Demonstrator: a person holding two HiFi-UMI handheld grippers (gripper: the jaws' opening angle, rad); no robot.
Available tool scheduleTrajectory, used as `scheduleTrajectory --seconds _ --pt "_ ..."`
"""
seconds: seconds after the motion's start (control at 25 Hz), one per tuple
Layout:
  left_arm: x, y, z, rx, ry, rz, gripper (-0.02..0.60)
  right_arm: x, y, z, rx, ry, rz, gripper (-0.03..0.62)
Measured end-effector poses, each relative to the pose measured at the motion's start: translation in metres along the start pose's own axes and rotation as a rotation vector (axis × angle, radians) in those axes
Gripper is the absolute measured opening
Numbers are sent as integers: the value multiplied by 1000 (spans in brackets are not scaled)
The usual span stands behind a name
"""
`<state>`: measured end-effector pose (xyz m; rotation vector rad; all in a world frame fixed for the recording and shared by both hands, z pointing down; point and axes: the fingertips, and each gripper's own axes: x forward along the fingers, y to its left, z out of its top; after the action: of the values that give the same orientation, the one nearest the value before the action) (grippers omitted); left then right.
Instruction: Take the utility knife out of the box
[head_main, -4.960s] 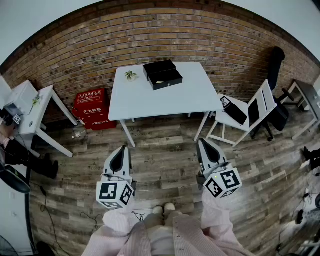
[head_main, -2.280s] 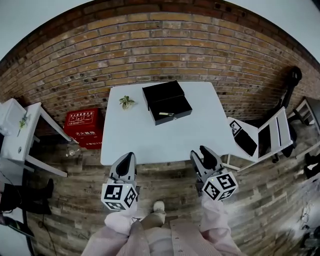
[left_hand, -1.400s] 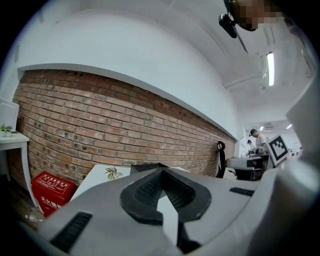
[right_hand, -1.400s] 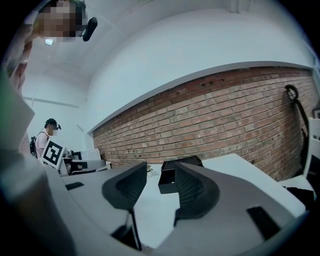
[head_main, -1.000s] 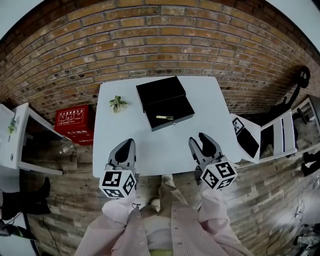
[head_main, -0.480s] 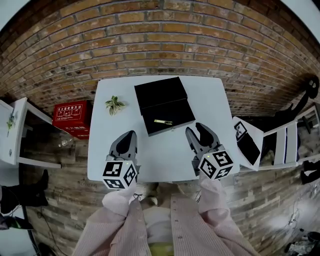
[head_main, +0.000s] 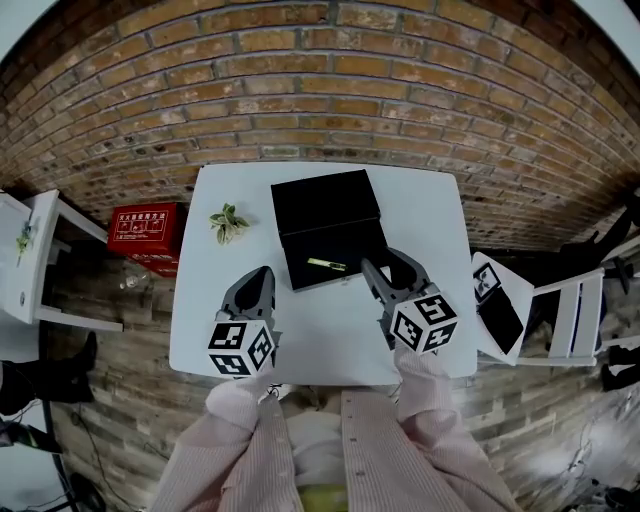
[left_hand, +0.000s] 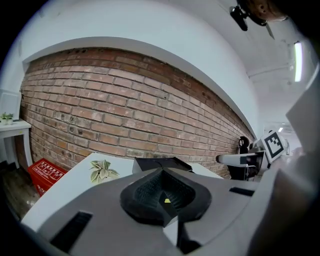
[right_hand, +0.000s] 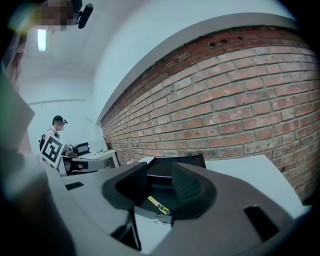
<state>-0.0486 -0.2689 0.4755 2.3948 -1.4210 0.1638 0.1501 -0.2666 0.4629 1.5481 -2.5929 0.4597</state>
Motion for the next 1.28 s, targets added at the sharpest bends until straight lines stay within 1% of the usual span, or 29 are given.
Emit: scheduleTrajectory --seconds 0.2,0.52,0.96,1.2,1.28 --pt "16 2 -10 -16 34 21 -8 25 -4 -8 -35 64 64 156" --pt "28 12 -30 -51 86 53 -8 57 1 -32 -110 195 184 156" --pt "33 28 -58 -116 166 57 -8 90 17 -78 -264 463 372 155" --pt "37 32 -71 -135 201 45 -8 106 25 -102 -390 628 482 155" --pt "38 33 -74 -140 209 41 -8 108 27 -108 -410 672 507 155"
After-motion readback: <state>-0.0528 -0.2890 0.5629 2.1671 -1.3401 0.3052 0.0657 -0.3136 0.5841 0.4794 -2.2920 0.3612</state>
